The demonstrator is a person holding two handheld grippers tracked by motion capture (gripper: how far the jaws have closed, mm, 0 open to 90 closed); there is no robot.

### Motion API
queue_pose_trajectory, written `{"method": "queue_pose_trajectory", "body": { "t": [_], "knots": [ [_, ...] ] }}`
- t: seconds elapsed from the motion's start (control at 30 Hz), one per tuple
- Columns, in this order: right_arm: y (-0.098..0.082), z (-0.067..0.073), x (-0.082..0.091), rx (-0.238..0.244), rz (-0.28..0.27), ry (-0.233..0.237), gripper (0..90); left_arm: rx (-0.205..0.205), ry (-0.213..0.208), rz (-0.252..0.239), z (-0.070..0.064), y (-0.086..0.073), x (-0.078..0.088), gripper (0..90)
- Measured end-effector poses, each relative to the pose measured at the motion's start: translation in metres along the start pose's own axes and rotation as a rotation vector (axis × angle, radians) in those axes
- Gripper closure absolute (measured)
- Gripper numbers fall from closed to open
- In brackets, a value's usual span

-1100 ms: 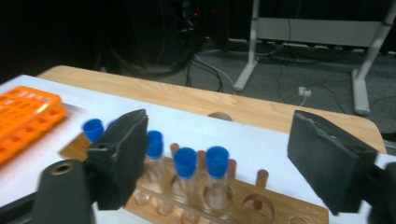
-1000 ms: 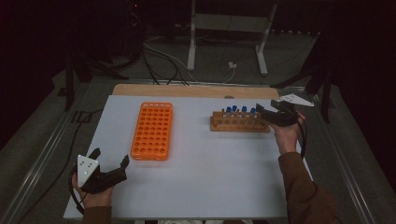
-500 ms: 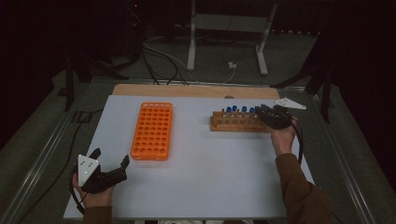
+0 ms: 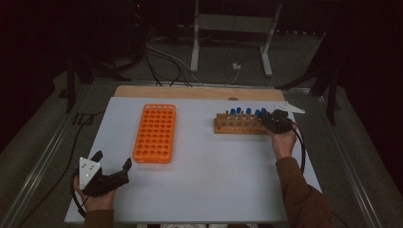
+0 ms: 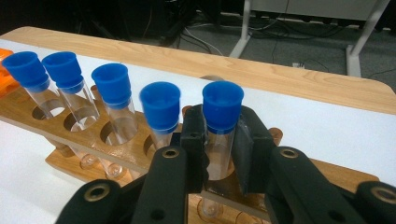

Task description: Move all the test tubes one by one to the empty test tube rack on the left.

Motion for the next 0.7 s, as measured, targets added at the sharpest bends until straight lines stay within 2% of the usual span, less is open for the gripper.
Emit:
{"method": "queue_pose_trajectory", "body": {
  "t": [0.23, 0.4, 0.7],
  "knots": [
    [0.004, 0.003, 0.002, 0.020, -0.013, 0.010, 76.9, 0.015, -0.018, 0.012, -0.001, -0.001, -0.006, 0.9],
    [0.008, 0.001, 0.005, 0.018, -0.021, 0.006, 76.9, 0.046, -0.065, 0.014, -0.006, 0.004, -0.013, 0.9],
    [0.019, -0.002, 0.013, 0.022, -0.037, 0.007, 77.0, 0.031, -0.114, 0.033, -0.016, 0.007, -0.018, 0.8]
  ]
}}
Point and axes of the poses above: each handheld gripper's, and its own axes: x roughly backward along the jaws, y roughly out of its top, z roughly to its left, the point moved 10 cm from there along -x, roughly forward along the jaws, and after that the axes turned 9 degrees about -y, right-handed, at the moved point
